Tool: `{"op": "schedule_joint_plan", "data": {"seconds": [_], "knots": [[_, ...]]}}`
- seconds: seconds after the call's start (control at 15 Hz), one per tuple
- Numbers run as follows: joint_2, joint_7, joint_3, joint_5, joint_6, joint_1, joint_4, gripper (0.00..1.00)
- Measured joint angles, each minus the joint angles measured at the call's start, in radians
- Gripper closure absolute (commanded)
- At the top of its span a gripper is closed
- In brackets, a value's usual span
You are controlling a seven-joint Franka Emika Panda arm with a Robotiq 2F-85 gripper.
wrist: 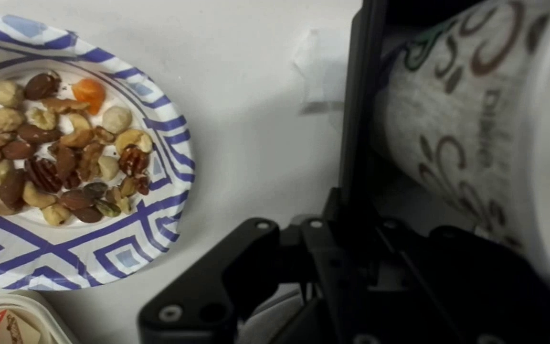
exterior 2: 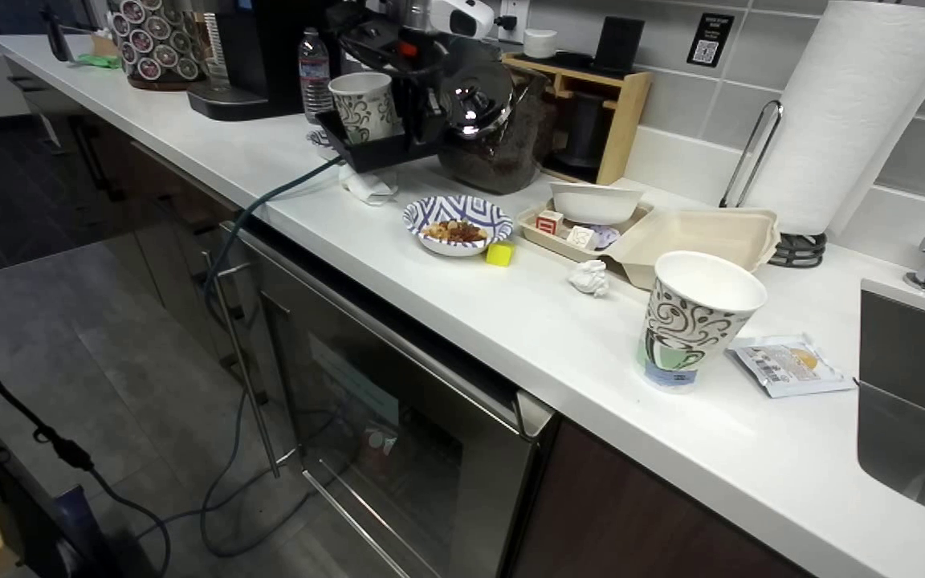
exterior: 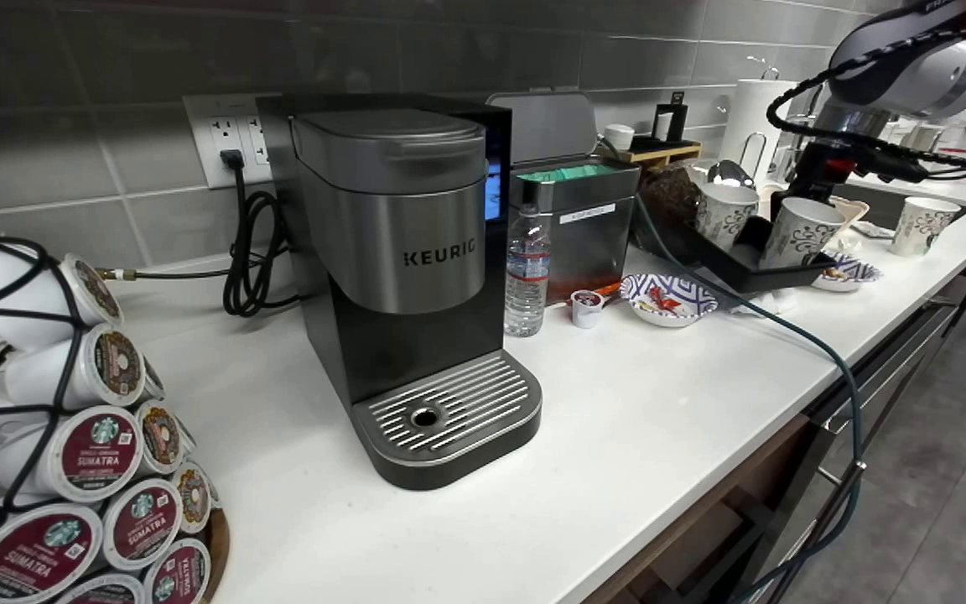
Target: Move the black tray to the right and move the white bowl to the left
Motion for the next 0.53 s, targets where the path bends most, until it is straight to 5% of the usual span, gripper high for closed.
{"op": "schedule_joint_plan", "data": {"seconds": [0.53], "knots": [[0.043,-0.138,0.003,-0.031,-0.001,-0.024,0.025,0.98]]}}
